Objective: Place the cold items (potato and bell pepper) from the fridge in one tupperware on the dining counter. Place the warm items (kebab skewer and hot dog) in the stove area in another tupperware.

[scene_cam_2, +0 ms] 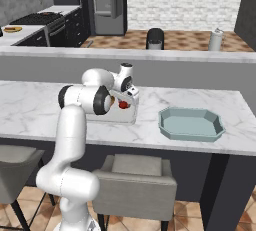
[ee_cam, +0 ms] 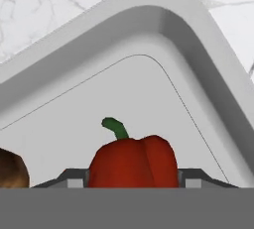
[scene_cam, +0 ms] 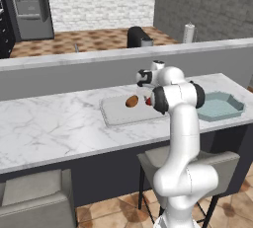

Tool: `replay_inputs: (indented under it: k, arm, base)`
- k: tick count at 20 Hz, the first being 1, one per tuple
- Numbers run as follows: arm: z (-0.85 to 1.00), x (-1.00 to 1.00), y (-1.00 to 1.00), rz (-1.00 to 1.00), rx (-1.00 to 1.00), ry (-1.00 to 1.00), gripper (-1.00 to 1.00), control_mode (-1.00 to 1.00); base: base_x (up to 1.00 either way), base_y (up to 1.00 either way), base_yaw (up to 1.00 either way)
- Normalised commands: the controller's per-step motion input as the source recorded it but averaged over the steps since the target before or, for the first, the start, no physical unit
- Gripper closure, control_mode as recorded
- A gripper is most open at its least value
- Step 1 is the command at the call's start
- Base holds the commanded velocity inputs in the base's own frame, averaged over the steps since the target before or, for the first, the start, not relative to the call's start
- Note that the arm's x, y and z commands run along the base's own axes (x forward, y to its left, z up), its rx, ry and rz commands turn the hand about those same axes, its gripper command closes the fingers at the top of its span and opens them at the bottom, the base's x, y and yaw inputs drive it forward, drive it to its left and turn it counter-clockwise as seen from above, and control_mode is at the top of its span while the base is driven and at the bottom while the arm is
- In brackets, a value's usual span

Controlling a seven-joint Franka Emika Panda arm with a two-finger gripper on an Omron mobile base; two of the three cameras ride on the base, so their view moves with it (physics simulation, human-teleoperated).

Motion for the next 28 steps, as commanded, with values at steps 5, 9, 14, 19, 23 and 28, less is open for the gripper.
replay_inputs:
  k: [5, 9, 14, 19, 23, 28]
  arm:
    - [0.0, 0.0, 0.0, 0.0, 0.0, -0.04, -1.0, -1.0]
    - [0.0, -0.02, -0.06, 0.0, 0.0, -0.1, -1.0, -1.0]
    - [0.27, -0.18, -0.1, 0.0, 0.01, -0.21, -1.0, -1.0]
    - [0.93, -0.75, -0.28, 0.0, 0.01, -0.32, -1.0, -1.0]
    - [1.0, -1.0, -0.01, 0.03, -0.05, -0.21, -1.0, -1.0]
    - [1.0, -1.0, 0.05, 0.05, -0.13, -0.06, -1.0, -1.0]
  base:
    - [0.0, 0.0, 0.0]
    - [0.0, 0.0, 0.0]
    - [0.0, 0.0, 0.0]
    - [0.0, 0.0, 0.0]
    - [0.0, 0.0, 0.0]
    - [0.0, 0.0, 0.0]
